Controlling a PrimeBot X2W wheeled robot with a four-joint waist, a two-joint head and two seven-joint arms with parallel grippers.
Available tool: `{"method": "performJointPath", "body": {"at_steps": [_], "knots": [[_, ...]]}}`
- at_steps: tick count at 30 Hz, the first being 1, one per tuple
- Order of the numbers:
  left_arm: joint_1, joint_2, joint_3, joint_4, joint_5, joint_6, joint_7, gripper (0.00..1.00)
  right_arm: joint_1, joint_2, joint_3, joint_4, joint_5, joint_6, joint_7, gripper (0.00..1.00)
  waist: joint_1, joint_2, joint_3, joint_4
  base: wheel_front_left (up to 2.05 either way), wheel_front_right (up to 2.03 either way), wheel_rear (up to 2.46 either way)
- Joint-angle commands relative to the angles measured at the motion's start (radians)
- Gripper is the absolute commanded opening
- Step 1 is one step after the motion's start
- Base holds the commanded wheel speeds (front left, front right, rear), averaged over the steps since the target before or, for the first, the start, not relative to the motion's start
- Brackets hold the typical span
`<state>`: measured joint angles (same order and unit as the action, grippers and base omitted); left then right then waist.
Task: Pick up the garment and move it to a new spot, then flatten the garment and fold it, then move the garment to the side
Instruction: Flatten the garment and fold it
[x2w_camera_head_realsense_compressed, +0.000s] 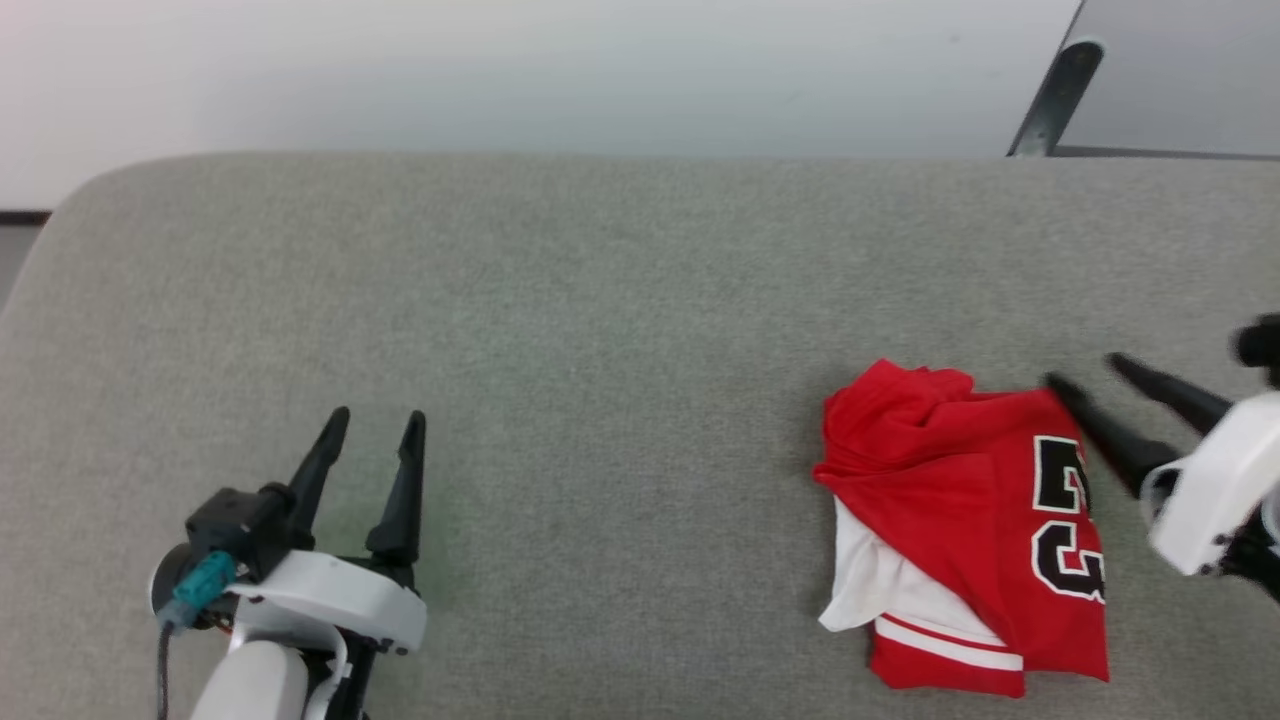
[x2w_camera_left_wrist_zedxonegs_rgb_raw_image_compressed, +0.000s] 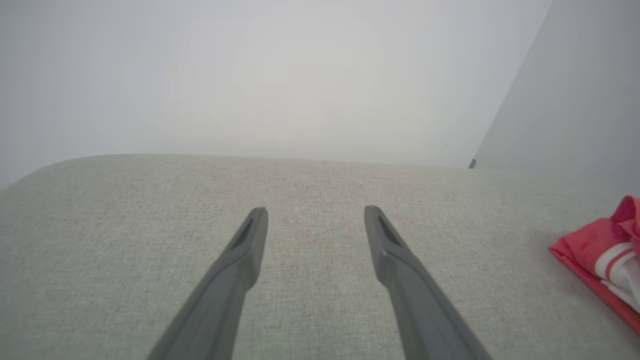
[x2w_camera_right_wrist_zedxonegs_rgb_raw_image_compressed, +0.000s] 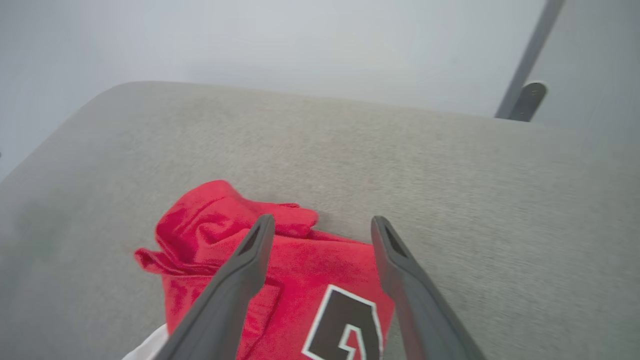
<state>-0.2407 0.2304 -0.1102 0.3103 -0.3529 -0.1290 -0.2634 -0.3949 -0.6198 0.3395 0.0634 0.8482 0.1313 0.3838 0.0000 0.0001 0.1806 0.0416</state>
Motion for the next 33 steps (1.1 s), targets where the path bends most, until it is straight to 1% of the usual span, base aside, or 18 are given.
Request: {"method": "performJointPath", "body": {"at_steps": [1,3,10,14,16,22,27,33], "knots": [[-0.011,0.009,0.003,0.008,-0.008,-0.002,-0.001,1.0,0.017,-0.004,-0.026,0.022,-0.017,-0.001,-0.034,1.0,0.0,-0.0001,-0.031,-0.028,0.0,0.0,0.0],[-0.013,0.018,0.007,0.02,-0.011,-0.002,-0.001,1.0,0.04,-0.007,-0.051,0.061,-0.035,-0.001,-0.086,1.0,0.0,-0.0001,-0.043,-0.037,0.0,0.0,0.0],[0.011,0.042,0.031,0.037,-0.015,-0.002,-0.001,1.0,0.11,0.017,-0.144,0.174,-0.076,-0.001,-0.277,1.0,0.0,-0.0001,-0.065,-0.058,0.0,0.0,0.0],[0.043,0.048,0.046,0.017,-0.003,-0.002,-0.001,1.0,0.146,0.043,-0.182,0.199,-0.093,-0.001,-0.362,1.0,0.0,-0.0001,-0.069,-0.061,0.0,0.0,0.0],[0.064,0.051,0.055,-0.001,0.011,0.007,-0.001,1.0,0.165,0.051,-0.194,0.195,-0.1,-0.001,-0.388,1.0,0.0,-0.0001,-0.072,-0.063,0.0,0.0,0.0],[0.151,0.041,0.079,-0.083,0.042,0.032,-0.001,1.0,0.229,0.07,-0.239,0.153,-0.12,-0.001,-0.413,1.0,0.0,-0.0001,-0.082,-0.063,0.0,0.0,0.0],[0.209,0.034,0.09,-0.152,0.054,0.043,-0.001,1.0,0.283,0.08,-0.292,0.095,-0.13,-0.001,-0.403,1.0,0.0,-0.0001,-0.084,-0.059,0.0,0.0,0.0],[0.228,0.035,0.093,-0.183,0.049,0.046,-0.001,1.0,0.314,0.102,-0.336,0.051,-0.146,-0.001,-0.367,1.0,0.0,-0.0001,-0.081,-0.061,0.0,0.0,0.0]]}}
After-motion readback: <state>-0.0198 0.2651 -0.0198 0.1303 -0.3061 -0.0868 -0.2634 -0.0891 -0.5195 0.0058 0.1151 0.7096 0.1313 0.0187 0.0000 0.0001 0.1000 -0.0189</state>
